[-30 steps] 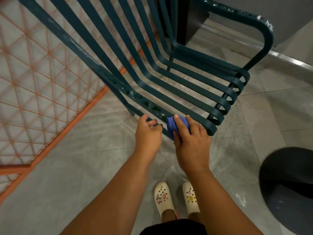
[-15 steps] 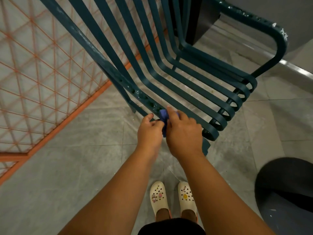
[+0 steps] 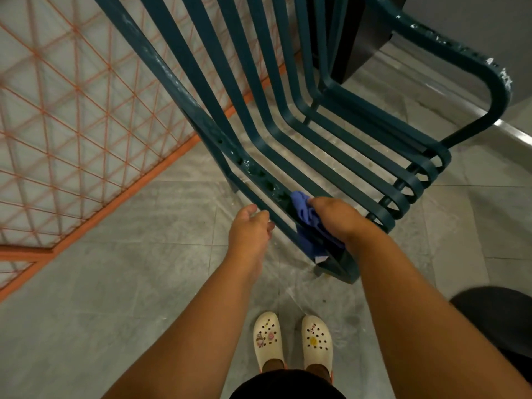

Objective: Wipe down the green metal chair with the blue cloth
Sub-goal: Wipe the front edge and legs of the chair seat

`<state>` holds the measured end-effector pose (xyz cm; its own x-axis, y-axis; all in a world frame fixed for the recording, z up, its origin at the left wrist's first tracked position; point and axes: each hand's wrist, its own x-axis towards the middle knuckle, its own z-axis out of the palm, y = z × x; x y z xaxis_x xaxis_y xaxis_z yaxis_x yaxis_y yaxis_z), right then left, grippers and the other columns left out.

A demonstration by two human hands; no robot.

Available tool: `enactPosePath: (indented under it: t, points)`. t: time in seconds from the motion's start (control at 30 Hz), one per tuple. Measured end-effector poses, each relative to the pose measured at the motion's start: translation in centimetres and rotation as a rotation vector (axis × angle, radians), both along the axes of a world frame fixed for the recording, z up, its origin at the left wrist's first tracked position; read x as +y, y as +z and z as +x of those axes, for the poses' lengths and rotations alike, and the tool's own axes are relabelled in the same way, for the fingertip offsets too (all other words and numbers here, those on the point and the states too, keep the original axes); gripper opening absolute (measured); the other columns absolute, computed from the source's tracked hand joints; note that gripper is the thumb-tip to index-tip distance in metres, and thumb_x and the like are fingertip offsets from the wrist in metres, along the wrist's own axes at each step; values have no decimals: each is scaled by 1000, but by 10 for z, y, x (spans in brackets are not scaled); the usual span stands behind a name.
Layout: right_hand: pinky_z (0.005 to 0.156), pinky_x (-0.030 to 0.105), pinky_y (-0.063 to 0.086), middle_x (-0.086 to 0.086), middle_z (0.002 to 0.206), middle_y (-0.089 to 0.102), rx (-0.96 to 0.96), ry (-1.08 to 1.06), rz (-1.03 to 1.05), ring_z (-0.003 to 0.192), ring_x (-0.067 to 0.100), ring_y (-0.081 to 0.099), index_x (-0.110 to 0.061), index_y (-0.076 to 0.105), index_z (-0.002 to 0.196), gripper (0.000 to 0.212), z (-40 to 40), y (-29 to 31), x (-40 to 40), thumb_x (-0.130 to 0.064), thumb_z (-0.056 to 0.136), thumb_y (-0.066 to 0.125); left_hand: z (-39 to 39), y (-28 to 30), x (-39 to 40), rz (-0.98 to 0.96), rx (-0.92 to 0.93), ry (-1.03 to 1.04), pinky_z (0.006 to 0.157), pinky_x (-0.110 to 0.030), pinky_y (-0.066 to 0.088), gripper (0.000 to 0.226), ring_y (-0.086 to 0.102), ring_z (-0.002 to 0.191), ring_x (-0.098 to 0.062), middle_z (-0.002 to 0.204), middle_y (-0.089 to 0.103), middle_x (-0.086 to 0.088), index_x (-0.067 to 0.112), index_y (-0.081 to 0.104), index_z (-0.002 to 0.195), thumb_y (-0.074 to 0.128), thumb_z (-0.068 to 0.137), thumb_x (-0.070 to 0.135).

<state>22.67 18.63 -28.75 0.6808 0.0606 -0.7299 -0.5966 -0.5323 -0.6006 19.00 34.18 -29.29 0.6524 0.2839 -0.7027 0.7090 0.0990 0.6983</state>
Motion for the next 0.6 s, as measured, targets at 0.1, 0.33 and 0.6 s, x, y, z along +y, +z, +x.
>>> enactPosePath:
  t: [0.1, 0.33, 0.6]
  points:
    - [80, 39, 52, 15, 90, 68, 201, -163, 214, 82, 29, 63, -13, 67, 81, 39, 9, 6, -8, -39, 98, 43, 0, 4, -3, -39, -13, 8, 92, -31, 50, 38, 63, 104, -19, 113, 63, -7, 15, 45, 134, 46, 96, 11]
    - [86, 41, 50, 14, 127, 53, -622, 455, -620, 106, 29, 57, -17, 25, 145, 60, -36, -7, 44, -38, 96, 50, 5, 5, -2, -75, 19, 42, 96, -40, 49, 26, 64, 103, -22, 112, 65, -7, 18, 53, 121, 39, 100, 25]
    - [68, 32, 48, 10, 115, 59, -607, 344, -487, 85, 21, 59, -18, 39, 129, 41, 0, -12, 46, -47, 100, 32, 11, 13, -1, -131, 39, 99, 98, -41, 49, 38, 64, 103, -22, 108, 68, -7, 13, 51, 131, 37, 101, 32]
